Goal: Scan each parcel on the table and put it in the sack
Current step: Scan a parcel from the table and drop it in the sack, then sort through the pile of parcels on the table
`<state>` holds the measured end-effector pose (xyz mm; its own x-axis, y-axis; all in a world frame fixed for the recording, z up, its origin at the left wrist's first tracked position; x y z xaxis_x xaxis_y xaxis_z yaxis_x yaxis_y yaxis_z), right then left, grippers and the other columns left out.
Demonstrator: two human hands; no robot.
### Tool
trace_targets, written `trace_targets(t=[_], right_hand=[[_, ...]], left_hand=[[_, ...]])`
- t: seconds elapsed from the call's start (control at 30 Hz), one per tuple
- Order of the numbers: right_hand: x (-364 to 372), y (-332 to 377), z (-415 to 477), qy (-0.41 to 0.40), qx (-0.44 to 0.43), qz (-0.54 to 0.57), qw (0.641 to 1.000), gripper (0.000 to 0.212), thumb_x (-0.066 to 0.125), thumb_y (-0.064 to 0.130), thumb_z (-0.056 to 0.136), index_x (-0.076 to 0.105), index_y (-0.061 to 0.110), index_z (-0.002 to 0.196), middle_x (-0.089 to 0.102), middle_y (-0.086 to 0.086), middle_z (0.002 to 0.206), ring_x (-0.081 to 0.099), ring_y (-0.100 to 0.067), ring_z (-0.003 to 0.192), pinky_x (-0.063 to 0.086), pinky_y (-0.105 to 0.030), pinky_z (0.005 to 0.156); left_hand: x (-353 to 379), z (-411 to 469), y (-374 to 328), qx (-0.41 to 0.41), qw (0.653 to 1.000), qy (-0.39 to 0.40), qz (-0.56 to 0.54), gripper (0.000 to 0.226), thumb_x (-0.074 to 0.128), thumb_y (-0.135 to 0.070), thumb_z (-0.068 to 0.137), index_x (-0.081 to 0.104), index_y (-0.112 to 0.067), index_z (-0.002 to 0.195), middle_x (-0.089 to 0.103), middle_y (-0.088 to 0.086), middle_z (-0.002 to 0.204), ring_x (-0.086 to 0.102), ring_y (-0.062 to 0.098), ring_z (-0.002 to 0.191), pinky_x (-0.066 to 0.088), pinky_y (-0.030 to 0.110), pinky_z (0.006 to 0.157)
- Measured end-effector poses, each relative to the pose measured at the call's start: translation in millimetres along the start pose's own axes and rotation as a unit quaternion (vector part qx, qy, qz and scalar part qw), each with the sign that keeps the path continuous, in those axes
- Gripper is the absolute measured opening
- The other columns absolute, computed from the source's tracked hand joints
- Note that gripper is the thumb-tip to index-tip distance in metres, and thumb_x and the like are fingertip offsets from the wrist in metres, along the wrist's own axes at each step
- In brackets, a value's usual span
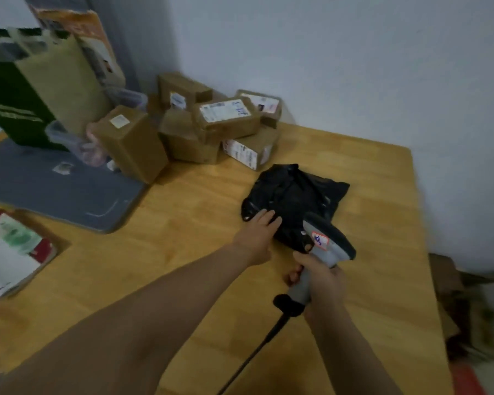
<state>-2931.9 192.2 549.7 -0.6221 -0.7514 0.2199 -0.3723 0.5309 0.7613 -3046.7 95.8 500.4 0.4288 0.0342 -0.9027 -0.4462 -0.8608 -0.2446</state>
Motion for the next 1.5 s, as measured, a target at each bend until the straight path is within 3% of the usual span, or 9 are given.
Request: trace_targets(t=[0.17, 0.33, 0.47, 0.6, 0.77, 0.87, 1.07, 1.3, 1.5], right_hand=[[-26.5, -0.9, 19.9, -0.018, -0.008, 0.019, 1.0, 0.024, 0.06, -0.007, 0.085, 0.054, 0.006, 0.066, 0.048, -0.008, 0.048, 0.042, -0.02, 0.04, 0.046, -0.033, 0.048], [-38.5, 0.3, 22.3, -0.03, -0.006, 0.025, 0.999, 0.02, 0.06, -0.006, 0.085, 0.056, 0.006, 0.07, 0.048, -0.009, 0.05, 0.043, -0.021, 0.042, 0.048, -0.033, 0.049], [-39.6, 4.6, 15.8, -0.024, -0.014, 0.022, 0.999, 0.017, 0.06, -0.006, 0.085, 0.056, 0.005, 0.073, 0.048, -0.011, 0.054, 0.043, -0.02, 0.041, 0.046, -0.033, 0.048], [-34.3, 11.8, 0.9, 0.007, -0.028, 0.019, 0.999, 0.013, 0.062, -0.006, 0.084, 0.057, 0.006, 0.082, 0.051, -0.009, 0.056, 0.046, -0.021, 0.044, 0.045, -0.034, 0.05], [-21.5, 15.7, -22.3, 0.076, -0.065, -0.009, 0.995, 0.012, 0.063, -0.005, 0.083, 0.058, 0.006, 0.079, 0.049, -0.007, 0.054, 0.044, -0.02, 0.043, 0.048, -0.032, 0.05], [-15.3, 6.9, -33.1, 0.111, -0.062, -0.048, 0.991, 0.012, 0.062, -0.006, 0.083, 0.055, 0.002, 0.077, 0.049, -0.009, 0.052, 0.044, -0.021, 0.042, 0.047, -0.032, 0.049], [-4.2, -17.8, -48.2, 0.162, -0.035, -0.107, 0.98, 0.018, 0.061, -0.009, 0.08, 0.056, 0.006, 0.07, 0.048, -0.009, 0.053, 0.043, -0.019, 0.041, 0.048, -0.031, 0.049], [-0.3, -23.4, -50.6, 0.167, -0.029, -0.133, 0.976, 0.014, 0.063, -0.007, 0.081, 0.057, 0.005, 0.078, 0.048, -0.009, 0.053, 0.044, -0.02, 0.04, 0.049, -0.031, 0.048], [2.1, -24.7, -52.9, 0.171, -0.037, -0.17, 0.97, 0.013, 0.062, -0.007, 0.081, 0.057, 0.005, 0.078, 0.05, -0.011, 0.054, 0.045, -0.021, 0.041, 0.049, -0.033, 0.051]], left_hand=[[1.7, 41.3, -17.2, -0.014, 0.989, 0.026, 0.143, 0.08, 0.051, -0.014, 0.097, -0.004, -0.018, 0.155, -0.005, 0.006, 0.162, -0.005, 0.023, 0.149, -0.003, 0.046, 0.12], [5.0, 41.0, -19.5, 0.042, 0.972, -0.061, 0.223, 0.035, 0.042, -0.007, 0.097, 0.053, -0.011, 0.129, 0.053, 0.006, 0.13, 0.047, 0.023, 0.125, 0.002, 0.039, 0.122], [-10.1, 20.1, -12.7, 0.009, 0.982, -0.18, -0.051, 0.027, 0.04, -0.013, 0.102, 0.057, -0.007, 0.122, 0.05, 0.007, 0.129, 0.045, 0.022, 0.124, 0.025, 0.027, 0.112], [-57.7, -29.6, 9.1, -0.088, 0.898, -0.237, -0.361, 0.024, 0.039, -0.02, 0.103, 0.054, -0.007, 0.115, 0.054, 0.002, 0.104, 0.055, 0.02, 0.098, 0.041, 0.028, 0.08], [-64.5, -105.2, 67.2, -0.167, 0.679, -0.203, -0.686, 0.017, 0.043, -0.016, 0.103, 0.057, -0.008, 0.098, 0.062, 0.007, 0.086, 0.06, 0.018, 0.076, 0.05, 0.03, 0.071], [-27.9, -154.0, 98.7, -0.236, 0.647, -0.134, -0.713, 0.017, 0.045, -0.01, 0.1, 0.06, -0.001, 0.102, 0.064, 0.012, 0.088, 0.061, 0.022, 0.078, 0.051, 0.031, 0.072], [33.4, -214.8, 159.0, -0.434, 0.737, -0.21, -0.474, 0.044, 0.041, -0.014, 0.1, 0.04, -0.001, 0.142, 0.042, 0.022, 0.144, 0.042, 0.037, 0.13, 0.038, 0.044, 0.104], [44.4, -195.0, 95.4, -0.151, 0.974, -0.134, -0.098, 0.077, 0.039, -0.059, 0.085, 0.021, -0.027, 0.153, -0.001, 0.006, 0.162, -0.009, 0.028, 0.149, 0.006, 0.05, 0.118], [57.3, -167.9, 80.0, -0.182, 0.979, -0.019, -0.094, 0.058, 0.039, -0.041, 0.099, 0.014, -0.035, 0.151, 0.015, 0.013, 0.151, 0.023, 0.036, 0.136, 0.037, 0.049, 0.106]])
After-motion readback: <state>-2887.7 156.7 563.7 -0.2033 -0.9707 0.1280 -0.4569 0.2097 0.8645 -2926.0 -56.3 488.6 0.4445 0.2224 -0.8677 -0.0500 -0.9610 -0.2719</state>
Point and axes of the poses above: each hand's wrist, its own z-axis towards the middle knuckle, its own x-axis out of the palm, y = z × x, the point moved 6 cm from there along z, towards the middle knuckle
